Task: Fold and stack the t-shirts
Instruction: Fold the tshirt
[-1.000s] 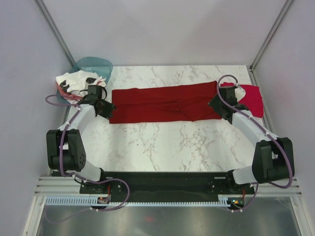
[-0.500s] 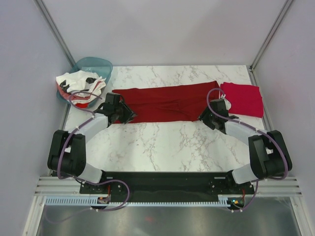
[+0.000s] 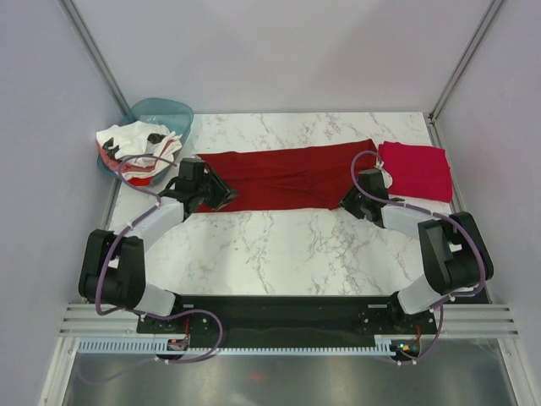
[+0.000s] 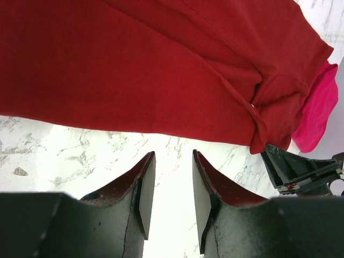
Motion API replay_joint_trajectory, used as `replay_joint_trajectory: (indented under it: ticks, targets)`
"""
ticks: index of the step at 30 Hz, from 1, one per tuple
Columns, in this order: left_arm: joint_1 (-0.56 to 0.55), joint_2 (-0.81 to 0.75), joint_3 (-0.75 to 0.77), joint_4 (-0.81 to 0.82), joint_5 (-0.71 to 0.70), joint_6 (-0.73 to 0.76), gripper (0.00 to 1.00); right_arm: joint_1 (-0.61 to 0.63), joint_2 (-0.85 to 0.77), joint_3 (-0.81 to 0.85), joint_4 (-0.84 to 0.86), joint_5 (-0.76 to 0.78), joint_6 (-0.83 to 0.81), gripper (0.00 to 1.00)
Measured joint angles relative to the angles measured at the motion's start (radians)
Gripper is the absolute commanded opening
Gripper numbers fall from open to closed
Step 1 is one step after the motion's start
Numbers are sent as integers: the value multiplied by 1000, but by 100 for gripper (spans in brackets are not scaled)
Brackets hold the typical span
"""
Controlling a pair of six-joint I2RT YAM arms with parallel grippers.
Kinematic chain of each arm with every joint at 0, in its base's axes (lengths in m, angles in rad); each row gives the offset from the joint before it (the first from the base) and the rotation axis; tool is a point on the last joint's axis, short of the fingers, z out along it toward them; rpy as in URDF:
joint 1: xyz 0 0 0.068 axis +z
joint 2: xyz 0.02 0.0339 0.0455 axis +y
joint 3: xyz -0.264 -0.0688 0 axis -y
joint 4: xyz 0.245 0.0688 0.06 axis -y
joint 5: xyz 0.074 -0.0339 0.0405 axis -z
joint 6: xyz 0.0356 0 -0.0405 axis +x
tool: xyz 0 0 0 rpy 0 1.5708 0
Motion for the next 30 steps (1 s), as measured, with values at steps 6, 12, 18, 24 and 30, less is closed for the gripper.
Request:
replay_joint_trajectory:
  ticks: [6, 12, 18, 24, 30]
  targets:
    - [0, -3, 0, 1, 0, 5, 41, 0, 10, 16, 23, -5, -3, 11]
    - [0, -7, 0, 1, -1, 11, 41, 0, 32, 56, 43, -24, -6, 5]
    - [0, -13, 0, 0, -5, 18, 41, 0, 33, 111, 32, -27, -15, 12]
    - [0, -13, 0, 0, -5, 25, 41, 0, 45, 157, 11, -33, -16, 16]
    - [0, -2, 0, 0, -4, 26, 41, 2, 43, 137, 14, -42, -20, 45]
